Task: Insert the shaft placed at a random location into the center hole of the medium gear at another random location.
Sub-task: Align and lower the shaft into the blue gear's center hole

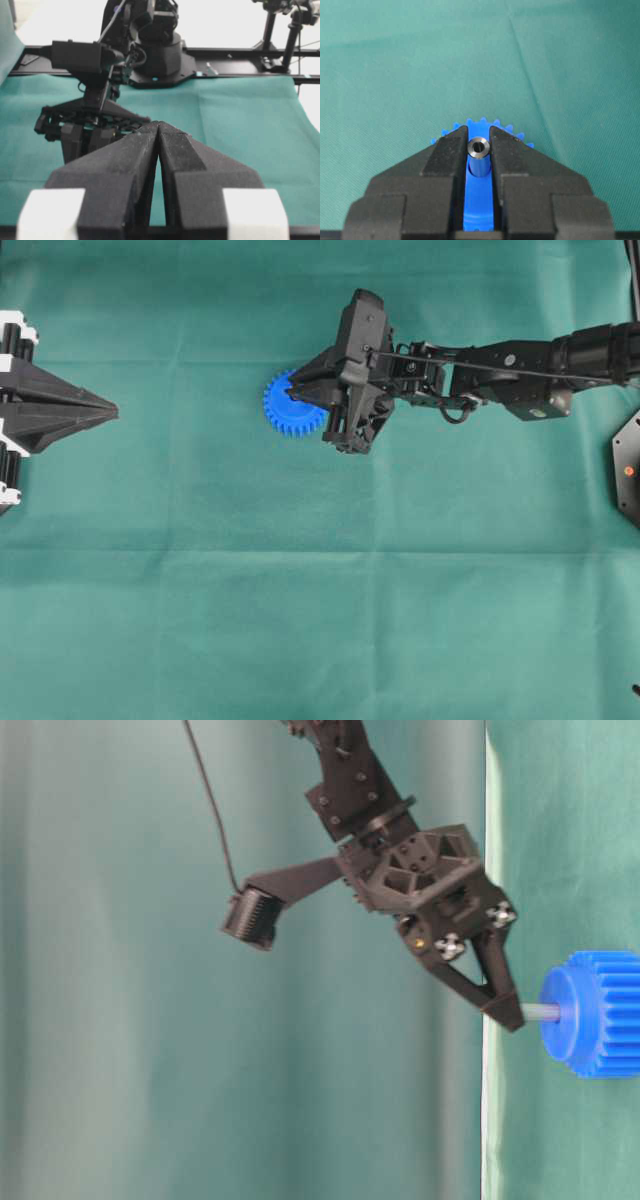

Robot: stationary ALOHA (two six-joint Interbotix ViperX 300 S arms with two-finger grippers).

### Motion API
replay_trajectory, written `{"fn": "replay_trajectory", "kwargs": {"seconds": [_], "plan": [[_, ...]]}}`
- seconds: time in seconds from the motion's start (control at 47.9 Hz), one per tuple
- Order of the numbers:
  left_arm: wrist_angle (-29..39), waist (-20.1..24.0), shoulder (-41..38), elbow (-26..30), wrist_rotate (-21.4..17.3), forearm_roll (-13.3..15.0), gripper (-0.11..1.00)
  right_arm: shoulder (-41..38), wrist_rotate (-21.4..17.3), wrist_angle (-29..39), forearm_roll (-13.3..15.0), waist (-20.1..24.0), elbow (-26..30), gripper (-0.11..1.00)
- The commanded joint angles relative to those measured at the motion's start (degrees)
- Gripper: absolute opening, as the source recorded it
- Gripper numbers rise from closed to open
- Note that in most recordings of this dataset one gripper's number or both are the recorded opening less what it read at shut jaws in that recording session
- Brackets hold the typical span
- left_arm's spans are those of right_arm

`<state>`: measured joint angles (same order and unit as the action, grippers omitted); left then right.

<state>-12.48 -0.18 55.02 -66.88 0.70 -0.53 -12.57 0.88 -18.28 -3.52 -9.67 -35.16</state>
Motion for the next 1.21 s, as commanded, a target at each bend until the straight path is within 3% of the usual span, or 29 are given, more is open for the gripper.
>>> {"fn": "replay_trajectory", "kwargs": {"seconds": [0.0,1.189], "plan": [[-0.4,-0.1,-0.4,1.2,0.1,-0.1,0.00,0.3,0.3,-1.0,-0.3,-0.1,1.0,0.13],[-0.4,-0.1,-0.4,1.1,0.1,-0.2,0.00,-1.8,0.2,-1.3,-0.3,-0.1,1.4,0.14]]}}
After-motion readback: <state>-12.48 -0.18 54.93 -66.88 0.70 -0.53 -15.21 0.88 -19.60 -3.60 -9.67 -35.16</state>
